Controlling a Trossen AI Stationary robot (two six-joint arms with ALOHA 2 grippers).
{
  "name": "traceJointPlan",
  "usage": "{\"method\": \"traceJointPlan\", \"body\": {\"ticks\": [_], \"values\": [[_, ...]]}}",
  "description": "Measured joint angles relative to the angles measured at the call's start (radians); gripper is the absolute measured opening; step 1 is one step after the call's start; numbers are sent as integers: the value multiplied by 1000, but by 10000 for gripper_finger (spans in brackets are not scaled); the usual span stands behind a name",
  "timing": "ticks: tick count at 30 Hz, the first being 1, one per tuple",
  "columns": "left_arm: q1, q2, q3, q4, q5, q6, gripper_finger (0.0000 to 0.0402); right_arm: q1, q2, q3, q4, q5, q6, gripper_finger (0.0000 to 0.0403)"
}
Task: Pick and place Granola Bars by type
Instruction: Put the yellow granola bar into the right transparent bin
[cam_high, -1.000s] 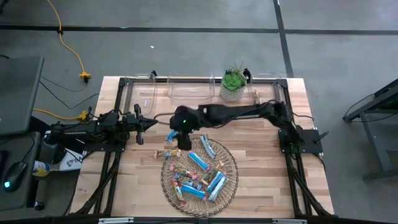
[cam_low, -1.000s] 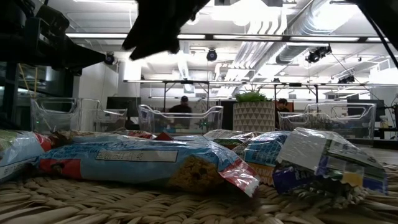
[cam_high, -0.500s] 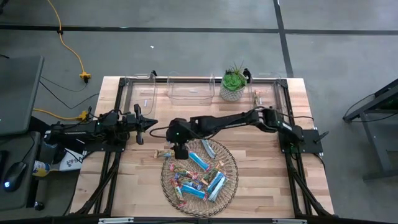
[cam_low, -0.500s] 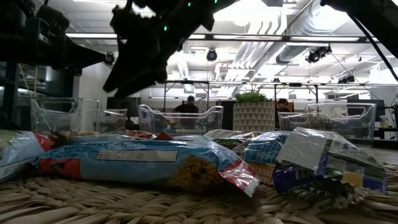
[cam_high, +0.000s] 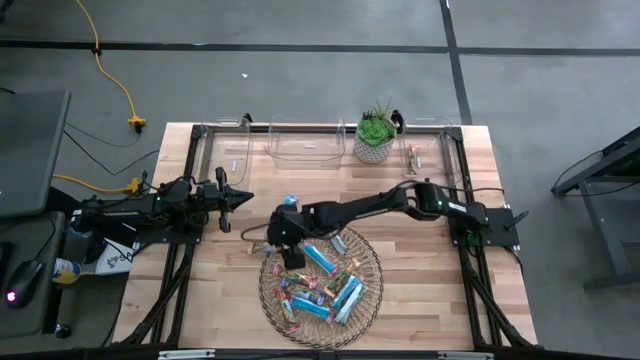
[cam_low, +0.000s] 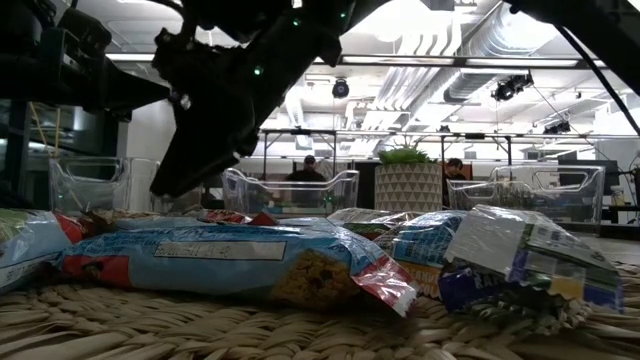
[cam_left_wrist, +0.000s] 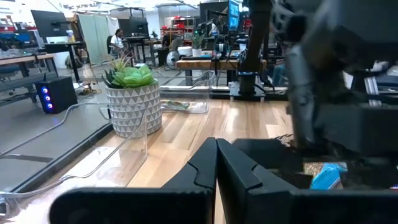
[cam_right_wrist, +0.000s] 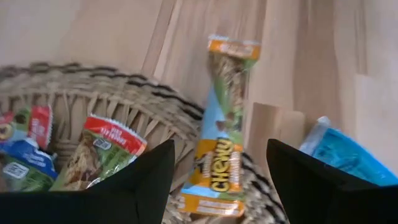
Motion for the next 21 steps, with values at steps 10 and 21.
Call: {"method": "traceJointPlan", "body": {"ticks": [10,21], "values": [[0,0,0,0,0,0,3,12,4,0,18,122,39,240],[0,0,0,0,0,0,3,12,16,-18,61,89,104,240]]}}
